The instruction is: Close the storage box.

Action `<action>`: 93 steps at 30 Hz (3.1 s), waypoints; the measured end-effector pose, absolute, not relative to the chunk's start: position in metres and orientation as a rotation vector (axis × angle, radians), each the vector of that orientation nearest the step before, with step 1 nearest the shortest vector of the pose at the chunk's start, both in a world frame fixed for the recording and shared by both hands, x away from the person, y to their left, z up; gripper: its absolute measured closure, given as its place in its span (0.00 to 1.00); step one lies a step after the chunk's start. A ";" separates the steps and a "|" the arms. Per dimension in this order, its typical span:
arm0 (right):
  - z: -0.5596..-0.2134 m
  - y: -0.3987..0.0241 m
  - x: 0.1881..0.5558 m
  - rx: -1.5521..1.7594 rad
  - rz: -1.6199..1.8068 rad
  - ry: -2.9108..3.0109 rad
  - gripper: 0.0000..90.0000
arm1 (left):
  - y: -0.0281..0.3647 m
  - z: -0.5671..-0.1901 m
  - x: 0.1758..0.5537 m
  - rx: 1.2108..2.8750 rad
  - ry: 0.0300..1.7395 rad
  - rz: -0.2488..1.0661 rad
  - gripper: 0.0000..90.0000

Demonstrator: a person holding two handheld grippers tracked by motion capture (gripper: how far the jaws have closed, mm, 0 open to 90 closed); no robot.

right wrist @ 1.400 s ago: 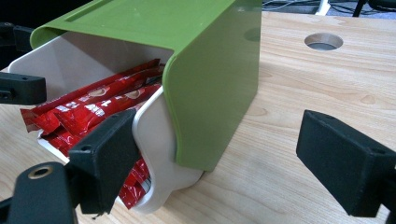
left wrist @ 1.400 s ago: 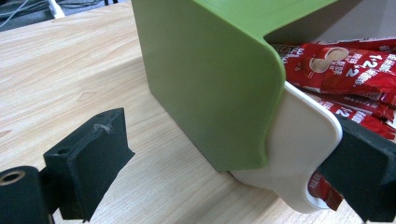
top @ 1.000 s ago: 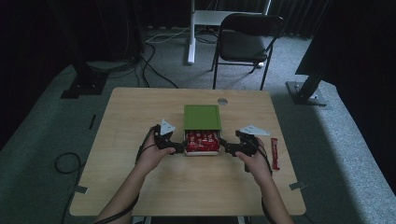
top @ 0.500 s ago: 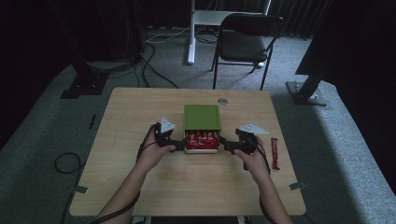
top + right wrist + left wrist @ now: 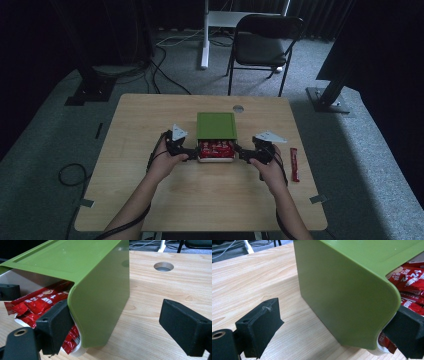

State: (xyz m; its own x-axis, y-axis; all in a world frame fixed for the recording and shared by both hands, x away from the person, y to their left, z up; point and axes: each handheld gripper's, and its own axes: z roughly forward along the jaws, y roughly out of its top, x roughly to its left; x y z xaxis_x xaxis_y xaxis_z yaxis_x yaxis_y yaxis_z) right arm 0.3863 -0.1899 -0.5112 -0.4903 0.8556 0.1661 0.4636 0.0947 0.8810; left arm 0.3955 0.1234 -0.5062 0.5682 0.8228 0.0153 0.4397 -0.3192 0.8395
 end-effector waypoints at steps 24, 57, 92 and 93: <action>-0.511 -0.188 0.389 1.301 1.348 1.981 0.13 | 0.121 -0.507 0.399 1.967 1.023 0.582 0.07; -0.501 -0.198 0.367 1.282 1.432 1.950 0.15 | 0.136 -0.499 0.368 1.931 1.035 0.571 0.08; -0.535 -0.258 0.340 1.398 1.228 1.937 0.15 | 0.201 -0.527 0.339 1.926 1.224 0.591 0.08; -0.537 -0.259 0.339 1.400 1.222 1.941 0.15 | 0.203 -0.528 0.338 1.925 1.233 0.592 0.08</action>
